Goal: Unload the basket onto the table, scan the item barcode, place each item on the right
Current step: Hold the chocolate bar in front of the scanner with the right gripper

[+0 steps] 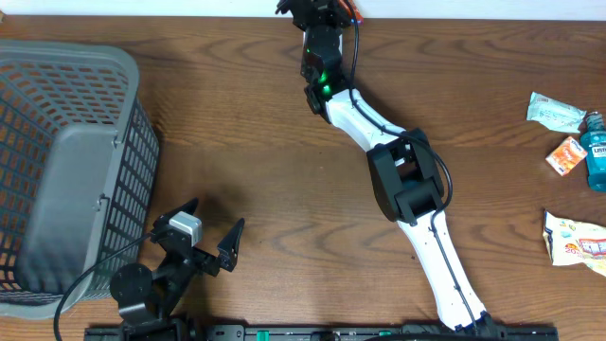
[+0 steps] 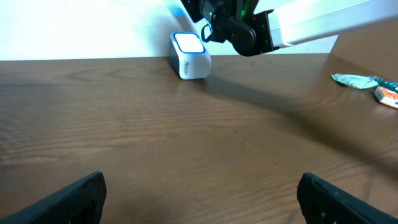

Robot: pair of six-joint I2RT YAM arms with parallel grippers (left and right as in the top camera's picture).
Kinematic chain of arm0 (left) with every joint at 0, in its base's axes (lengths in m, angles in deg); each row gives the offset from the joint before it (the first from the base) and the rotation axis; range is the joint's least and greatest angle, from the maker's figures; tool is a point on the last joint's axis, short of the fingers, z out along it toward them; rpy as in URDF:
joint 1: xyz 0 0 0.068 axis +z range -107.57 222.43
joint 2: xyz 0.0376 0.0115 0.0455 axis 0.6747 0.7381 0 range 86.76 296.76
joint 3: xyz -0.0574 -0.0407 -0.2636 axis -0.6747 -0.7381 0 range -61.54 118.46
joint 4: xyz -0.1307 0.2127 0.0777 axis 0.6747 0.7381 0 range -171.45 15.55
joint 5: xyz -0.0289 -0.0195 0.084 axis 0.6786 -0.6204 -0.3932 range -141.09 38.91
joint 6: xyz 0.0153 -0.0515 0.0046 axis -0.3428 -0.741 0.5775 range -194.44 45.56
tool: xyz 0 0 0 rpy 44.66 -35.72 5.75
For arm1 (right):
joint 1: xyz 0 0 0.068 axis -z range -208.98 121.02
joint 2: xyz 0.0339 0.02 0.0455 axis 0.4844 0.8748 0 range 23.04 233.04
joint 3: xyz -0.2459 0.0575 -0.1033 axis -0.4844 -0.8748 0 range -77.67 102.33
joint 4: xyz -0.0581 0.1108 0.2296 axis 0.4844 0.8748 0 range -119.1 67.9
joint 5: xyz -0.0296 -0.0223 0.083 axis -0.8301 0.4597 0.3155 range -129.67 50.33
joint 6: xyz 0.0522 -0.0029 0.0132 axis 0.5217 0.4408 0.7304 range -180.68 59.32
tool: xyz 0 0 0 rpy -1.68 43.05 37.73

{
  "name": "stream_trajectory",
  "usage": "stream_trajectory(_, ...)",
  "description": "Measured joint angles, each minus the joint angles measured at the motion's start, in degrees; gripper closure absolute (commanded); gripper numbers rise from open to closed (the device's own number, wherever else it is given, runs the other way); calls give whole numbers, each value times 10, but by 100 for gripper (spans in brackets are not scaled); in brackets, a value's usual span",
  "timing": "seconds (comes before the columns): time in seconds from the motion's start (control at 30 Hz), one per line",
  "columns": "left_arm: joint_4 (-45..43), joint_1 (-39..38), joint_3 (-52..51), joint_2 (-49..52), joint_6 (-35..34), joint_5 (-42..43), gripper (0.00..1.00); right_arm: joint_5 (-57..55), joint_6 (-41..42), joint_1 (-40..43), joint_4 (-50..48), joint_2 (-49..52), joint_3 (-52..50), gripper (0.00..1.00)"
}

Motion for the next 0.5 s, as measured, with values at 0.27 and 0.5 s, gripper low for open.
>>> stream_trajectory(0.27,0,0,0,0,0,0,2,-11,4,-16,4,28,1,99)
stream_trajectory(0.5,0,0,0,0,0,0,2,-107,4,-40,12,32,1,99)
